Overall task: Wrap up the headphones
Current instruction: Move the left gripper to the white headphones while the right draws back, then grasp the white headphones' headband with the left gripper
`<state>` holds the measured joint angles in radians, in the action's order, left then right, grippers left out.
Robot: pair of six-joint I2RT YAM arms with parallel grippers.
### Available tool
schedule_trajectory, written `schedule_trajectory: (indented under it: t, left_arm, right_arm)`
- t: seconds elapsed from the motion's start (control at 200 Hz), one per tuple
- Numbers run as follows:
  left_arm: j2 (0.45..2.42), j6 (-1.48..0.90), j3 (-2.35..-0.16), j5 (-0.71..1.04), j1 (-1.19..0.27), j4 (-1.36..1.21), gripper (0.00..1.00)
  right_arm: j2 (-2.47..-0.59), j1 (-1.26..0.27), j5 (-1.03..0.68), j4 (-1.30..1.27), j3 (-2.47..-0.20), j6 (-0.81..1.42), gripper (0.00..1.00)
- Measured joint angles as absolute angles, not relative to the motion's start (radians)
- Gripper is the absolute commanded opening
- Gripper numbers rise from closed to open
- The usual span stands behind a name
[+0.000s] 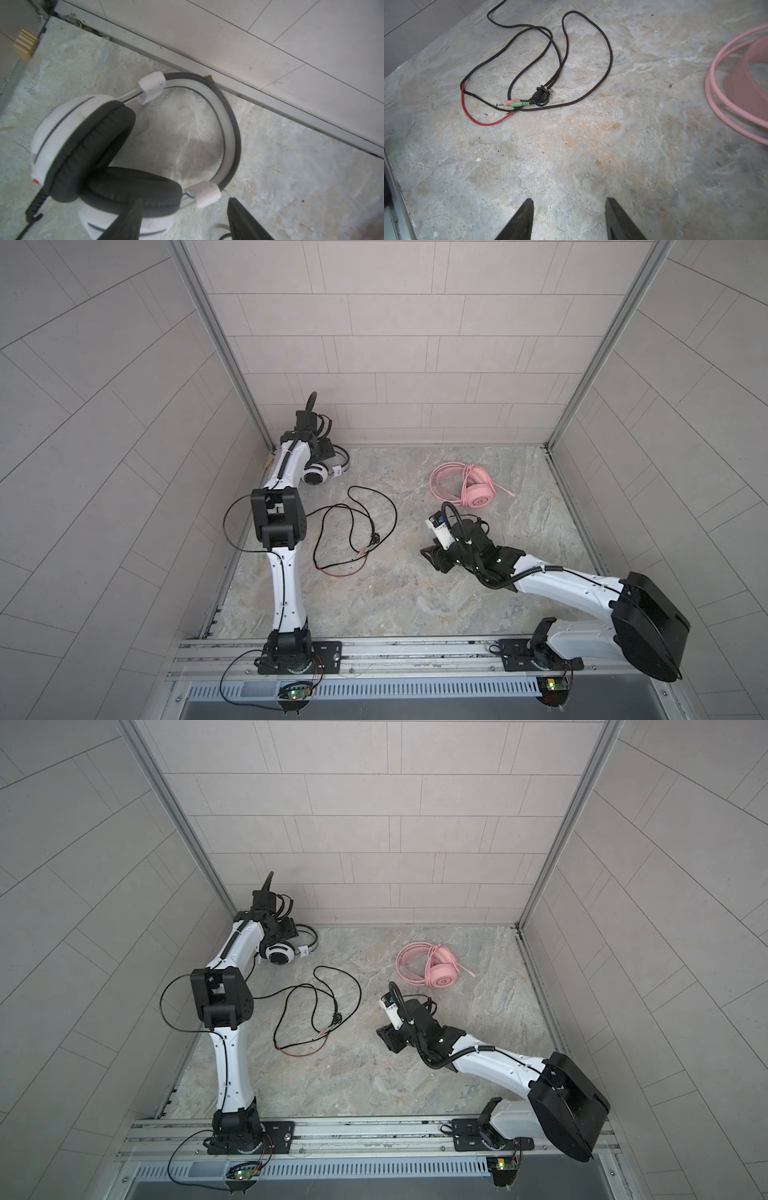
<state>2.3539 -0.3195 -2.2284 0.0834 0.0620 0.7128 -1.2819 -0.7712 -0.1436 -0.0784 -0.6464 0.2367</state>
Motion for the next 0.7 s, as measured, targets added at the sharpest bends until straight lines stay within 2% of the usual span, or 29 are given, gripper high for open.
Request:
schedule_trajectory:
  t: [0.205,0.445,0.701]
  left_arm:
    - [2.426,-0.285,-2.288,0.046,0.097,0.704,0.69]
    - [2.45,-0.294,-2.309,0.089,0.106,0.741,0.68]
    - [2.205,-0.368,-1.903,0.13,0.08,0.682,0.68]
  right_arm:
    - [-1.294,-0.801,-0.124,-0.138,-0.643,0.21,0.57]
    - [-1.341,-0.818,-0.108,-0.164,-0.643,0.201,0.57]
    - [-1.349,-0.818,-0.088,-0.177,-0.643,0.199,0.57]
